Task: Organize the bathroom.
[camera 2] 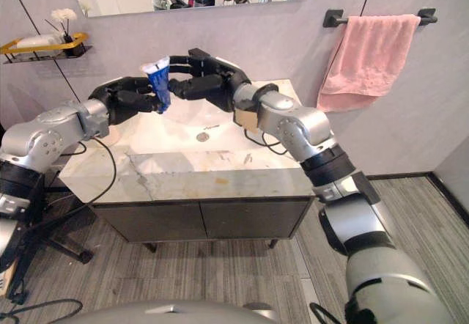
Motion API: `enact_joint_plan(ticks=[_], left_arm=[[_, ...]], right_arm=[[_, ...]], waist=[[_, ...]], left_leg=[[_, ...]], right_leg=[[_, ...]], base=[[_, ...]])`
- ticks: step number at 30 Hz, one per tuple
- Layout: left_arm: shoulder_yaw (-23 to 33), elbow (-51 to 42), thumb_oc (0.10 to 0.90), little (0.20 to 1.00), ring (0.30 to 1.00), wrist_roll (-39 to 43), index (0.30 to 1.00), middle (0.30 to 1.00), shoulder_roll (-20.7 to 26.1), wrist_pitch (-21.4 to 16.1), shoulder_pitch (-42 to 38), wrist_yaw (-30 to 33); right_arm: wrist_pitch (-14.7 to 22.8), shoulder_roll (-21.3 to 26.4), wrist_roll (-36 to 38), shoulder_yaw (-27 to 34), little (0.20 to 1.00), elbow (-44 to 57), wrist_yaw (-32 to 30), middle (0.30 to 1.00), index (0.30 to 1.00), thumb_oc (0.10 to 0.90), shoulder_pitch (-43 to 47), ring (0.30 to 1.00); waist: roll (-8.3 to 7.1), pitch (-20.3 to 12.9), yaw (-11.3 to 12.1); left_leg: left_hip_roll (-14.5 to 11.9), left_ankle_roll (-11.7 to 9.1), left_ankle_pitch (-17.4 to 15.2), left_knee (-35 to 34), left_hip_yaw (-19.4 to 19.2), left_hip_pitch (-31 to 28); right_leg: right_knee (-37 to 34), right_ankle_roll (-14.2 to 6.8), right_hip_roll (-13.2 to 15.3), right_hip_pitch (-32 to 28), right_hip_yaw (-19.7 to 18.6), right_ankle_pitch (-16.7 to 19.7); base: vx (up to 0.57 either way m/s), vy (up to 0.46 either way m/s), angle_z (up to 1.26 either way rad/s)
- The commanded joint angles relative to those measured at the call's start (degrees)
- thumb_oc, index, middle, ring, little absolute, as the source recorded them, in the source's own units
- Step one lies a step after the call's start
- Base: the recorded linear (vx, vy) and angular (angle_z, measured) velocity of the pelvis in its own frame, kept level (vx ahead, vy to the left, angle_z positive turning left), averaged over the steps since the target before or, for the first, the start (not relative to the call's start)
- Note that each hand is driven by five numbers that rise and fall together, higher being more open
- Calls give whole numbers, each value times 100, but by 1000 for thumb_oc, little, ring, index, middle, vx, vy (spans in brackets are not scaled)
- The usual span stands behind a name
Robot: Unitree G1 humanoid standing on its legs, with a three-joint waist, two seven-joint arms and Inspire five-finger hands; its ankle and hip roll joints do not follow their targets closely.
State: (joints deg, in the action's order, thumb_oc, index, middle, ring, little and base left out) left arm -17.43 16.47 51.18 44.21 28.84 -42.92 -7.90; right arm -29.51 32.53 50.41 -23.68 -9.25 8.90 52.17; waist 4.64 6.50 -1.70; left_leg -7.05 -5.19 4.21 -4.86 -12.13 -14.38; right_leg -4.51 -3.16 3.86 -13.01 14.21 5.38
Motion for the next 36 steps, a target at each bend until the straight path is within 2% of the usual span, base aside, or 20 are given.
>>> enact_joint_plan(ticks=[1, 8, 12, 16, 27, 31, 36], left_arm=[[735, -44, 400, 300, 300, 318, 300, 300, 239, -693, -529, -72], [781, 33, 400, 300, 300, 261, 300, 300, 281, -670, -482, -195], [739, 109, 400, 300, 300, 252, 300, 300, 265, -687, -515, -230], [674, 144, 400, 300, 300, 268, 300, 300, 232, -695, -575, -216], [558, 111, 400, 300, 300, 180, 300, 300, 36, -630, -683, -79], [532, 89, 400, 300, 300, 216, 300, 300, 15, -614, -708, -20], [599, 65, 400, 300, 300, 201, 300, 300, 27, -647, -669, 32]], right_arm=[[549, 29, -107, 144, 900, -46, 335, 900, 900, 800, 371, 900], [778, 180, -206, 176, 900, -32, 617, 900, 900, 800, 378, 900], [1130, 170, -328, 199, 900, 65, 425, 900, 900, 800, 521, 900], [1247, 125, -287, 211, 900, 122, 269, 900, 900, 800, 673, 900], [1153, -221, -52, 166, 900, 200, -168, 900, 900, 800, 817, 900], [1163, -292, 5, 154, 900, 178, -197, 900, 900, 800, 807, 900], [980, -270, -163, 145, 900, 147, -2, 900, 900, 800, 721, 900]], waist=[[-60, -738, 160], [-71, -730, 132], [-68, -747, 122], [-63, -760, 122], [-56, -786, 175], [-53, -789, 192], [-58, -800, 205]], left_leg=[[-286, -269, 80, -8, 265, 78], [-284, -271, 72, 12, 270, 81], [-280, -273, 64, 27, 286, 69], [-281, -275, 68, 32, 295, 66], [-250, -263, 48, 30, 334, 61], [-247, -261, 41, 23, 350, 60], [-256, -276, 46, 3, 347, 65]], right_leg=[[169, -250, 183, 80, -105, -615], [181, -257, 186, 89, -156, -619], [181, -257, 174, 85, -200, -618], [175, -257, 159, 85, -225, -622], [166, -247, 159, 31, -213, -635], [154, -250, 166, 22, -194, -634], [125, -251, 163, 11, -154, -630]], base=[[0, 0, 0], [0, 0, 0], [0, 0, 0], [0, 0, 0], [0, 0, 0], [0, 0, 0], [0, 0, 0]])
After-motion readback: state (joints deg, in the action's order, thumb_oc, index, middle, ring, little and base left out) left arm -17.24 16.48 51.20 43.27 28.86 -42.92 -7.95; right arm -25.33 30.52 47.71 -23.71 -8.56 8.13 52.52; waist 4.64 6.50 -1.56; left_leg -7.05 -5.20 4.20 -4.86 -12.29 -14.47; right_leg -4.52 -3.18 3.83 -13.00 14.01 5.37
